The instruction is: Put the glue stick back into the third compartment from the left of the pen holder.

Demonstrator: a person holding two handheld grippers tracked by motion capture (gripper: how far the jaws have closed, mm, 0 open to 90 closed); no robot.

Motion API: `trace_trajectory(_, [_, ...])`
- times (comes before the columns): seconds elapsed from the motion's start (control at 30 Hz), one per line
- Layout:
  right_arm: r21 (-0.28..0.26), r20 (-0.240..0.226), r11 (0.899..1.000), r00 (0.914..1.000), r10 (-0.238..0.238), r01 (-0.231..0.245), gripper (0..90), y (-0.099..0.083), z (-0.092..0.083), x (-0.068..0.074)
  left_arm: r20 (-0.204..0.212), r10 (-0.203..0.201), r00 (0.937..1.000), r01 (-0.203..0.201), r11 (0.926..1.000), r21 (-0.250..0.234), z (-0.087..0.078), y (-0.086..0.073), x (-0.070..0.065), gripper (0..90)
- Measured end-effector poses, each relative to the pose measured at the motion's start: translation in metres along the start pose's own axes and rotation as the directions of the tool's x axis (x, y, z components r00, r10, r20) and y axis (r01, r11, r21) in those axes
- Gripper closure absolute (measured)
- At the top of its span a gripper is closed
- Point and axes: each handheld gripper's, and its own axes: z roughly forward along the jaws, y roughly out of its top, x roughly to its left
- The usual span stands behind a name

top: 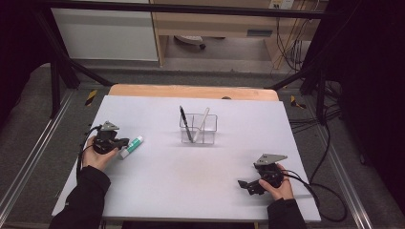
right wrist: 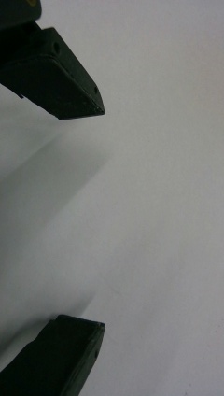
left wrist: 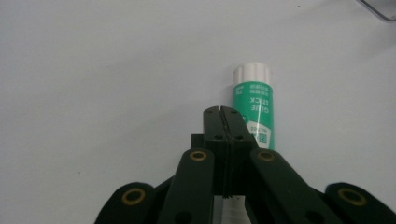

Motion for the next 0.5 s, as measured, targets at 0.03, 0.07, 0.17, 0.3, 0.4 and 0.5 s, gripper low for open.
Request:
trace_trajectory(0.03, [0.001,-0.001,1.000,1.0000,0.000,0.000,0.6,0.000,0.000,0.000,-0.001,0.004,1.0000,-0.004,1.0000,-0.005,0.000,0.000,-0.002,89.2])
trace_trajectory(0.07, [0.002,-0.001,1.000,1.0000,-0.001,0.001,0.6,0.000,0.000,0.000,-0.001,0.009,1.0000,-0.009,0.9999,-0.007,0.000,0.000,-0.004,89.2])
trace_trajectory(0.17, [0.002,0.000,1.000,1.0000,-0.001,0.001,0.6,0.000,0.001,0.000,0.004,0.025,0.9997,-0.025,0.9997,-0.008,-0.001,0.000,-0.009,89.2])
trace_trajectory(0.3, [0.001,-0.001,1.000,1.0000,-0.002,0.002,0.6,0.000,0.001,0.000,0.021,0.034,0.9992,-0.034,0.9994,-0.010,-0.001,-0.002,-0.015,89.2])
trace_trajectory(0.4, [0.002,-0.002,1.000,1.0000,-0.002,0.002,0.6,0.000,0.001,0.000,0.030,0.037,0.9989,-0.037,0.9992,-0.012,-0.001,-0.003,-0.020,89.2])
trace_trajectory(0.5, [0.002,-0.001,1.000,1.0000,-0.001,0.001,0.6,0.000,0.000,0.000,0.036,0.045,0.9983,-0.045,0.9989,-0.010,-0.001,-0.004,-0.024,89.2])
